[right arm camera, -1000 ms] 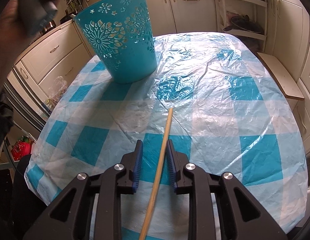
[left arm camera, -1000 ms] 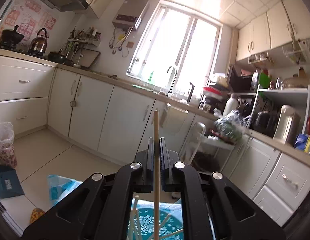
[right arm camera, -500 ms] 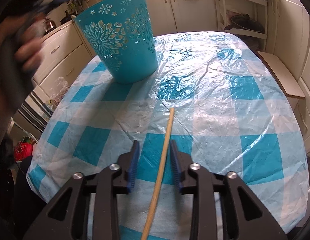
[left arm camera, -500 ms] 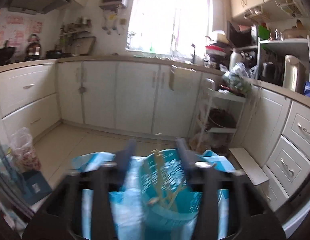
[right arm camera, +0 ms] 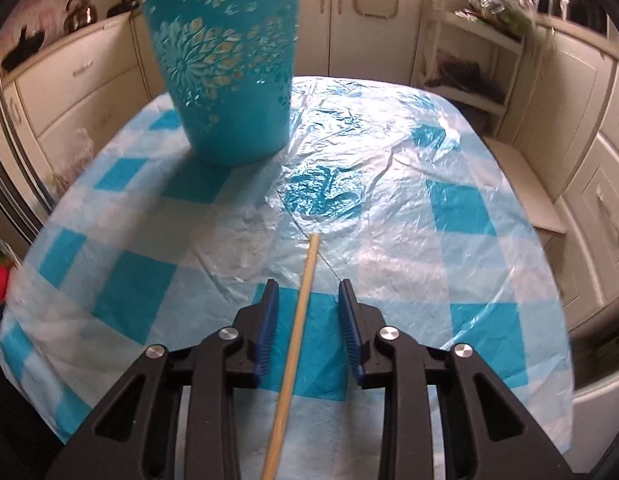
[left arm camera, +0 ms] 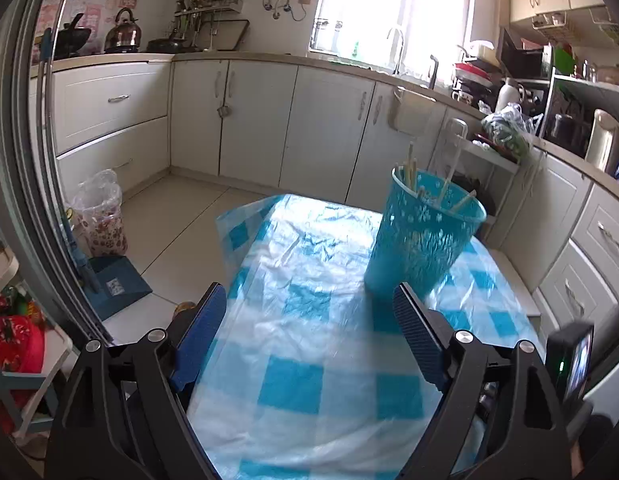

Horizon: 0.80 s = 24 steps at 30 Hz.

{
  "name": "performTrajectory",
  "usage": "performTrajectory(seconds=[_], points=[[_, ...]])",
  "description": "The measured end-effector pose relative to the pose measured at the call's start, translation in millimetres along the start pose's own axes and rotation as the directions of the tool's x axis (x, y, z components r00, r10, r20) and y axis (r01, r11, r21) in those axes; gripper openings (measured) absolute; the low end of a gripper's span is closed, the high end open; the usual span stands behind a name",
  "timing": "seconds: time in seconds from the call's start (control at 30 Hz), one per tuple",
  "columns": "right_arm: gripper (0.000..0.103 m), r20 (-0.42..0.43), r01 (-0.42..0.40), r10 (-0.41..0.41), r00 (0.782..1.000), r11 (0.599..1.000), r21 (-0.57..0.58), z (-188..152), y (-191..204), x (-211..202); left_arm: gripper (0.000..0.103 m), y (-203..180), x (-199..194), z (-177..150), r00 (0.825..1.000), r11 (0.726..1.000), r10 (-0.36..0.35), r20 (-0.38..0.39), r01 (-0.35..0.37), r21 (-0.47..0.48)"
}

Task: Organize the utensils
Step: 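Lift the held stick over the basket and open the right gripper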

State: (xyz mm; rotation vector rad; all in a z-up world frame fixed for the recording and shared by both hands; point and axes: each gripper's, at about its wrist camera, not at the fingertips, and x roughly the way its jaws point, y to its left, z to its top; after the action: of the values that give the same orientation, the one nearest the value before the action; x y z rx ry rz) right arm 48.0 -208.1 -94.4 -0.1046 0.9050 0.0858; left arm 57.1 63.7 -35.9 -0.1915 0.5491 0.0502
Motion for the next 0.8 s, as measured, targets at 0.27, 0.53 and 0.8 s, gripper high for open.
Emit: performTrajectory(seconds=[0.27, 0.53, 0.8], points=[[0.005, -0.074, -0.225, 0.248, 0.966, 0.946, 0.233, 4.0, -34.8, -2.8, 0.082, 7.4, -10.4, -27.9, 0.999, 0.999, -0.012, -0.033, 0.013, 0.042], [0.005, 0.206, -0.442, 0.396, 0.895, 0.853, 0.276, 54.8, -46.1, -76.9, 0.082, 4.0, -12.3, -38.0, 0.996, 0.998, -0.038, -0.075, 0.042, 0.047], [0.005, 0.511, -0.540, 0.419, 0.751, 0.835, 0.108, 166.8, -21.3, -129.1, 0.082, -3.8, -11.8, -38.4, 0.994, 0.997, -0.065, -0.088, 0.069, 0.035]])
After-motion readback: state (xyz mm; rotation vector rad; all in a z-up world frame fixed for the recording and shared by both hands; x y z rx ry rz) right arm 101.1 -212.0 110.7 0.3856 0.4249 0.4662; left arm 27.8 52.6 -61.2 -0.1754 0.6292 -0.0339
